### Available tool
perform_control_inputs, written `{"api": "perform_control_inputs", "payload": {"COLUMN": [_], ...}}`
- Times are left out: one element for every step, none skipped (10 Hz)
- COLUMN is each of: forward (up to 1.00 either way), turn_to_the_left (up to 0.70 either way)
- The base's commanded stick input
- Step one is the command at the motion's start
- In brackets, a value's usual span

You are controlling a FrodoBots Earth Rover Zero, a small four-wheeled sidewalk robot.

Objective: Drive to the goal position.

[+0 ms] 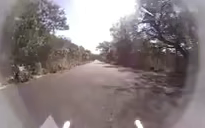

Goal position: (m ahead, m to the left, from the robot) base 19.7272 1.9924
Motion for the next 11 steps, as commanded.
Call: {"api": "perform_control_inputs", "payload": {"forward": [0.85,0.85,0.85,0.85,0.85,0.85,0.85,0.85,0.85,0.85,0.85], "turn_to_the_left": [0.0,0.0,0.0,0.0,0.0,0.0,0.0,0.0,0.0,0.0,0.0]}}
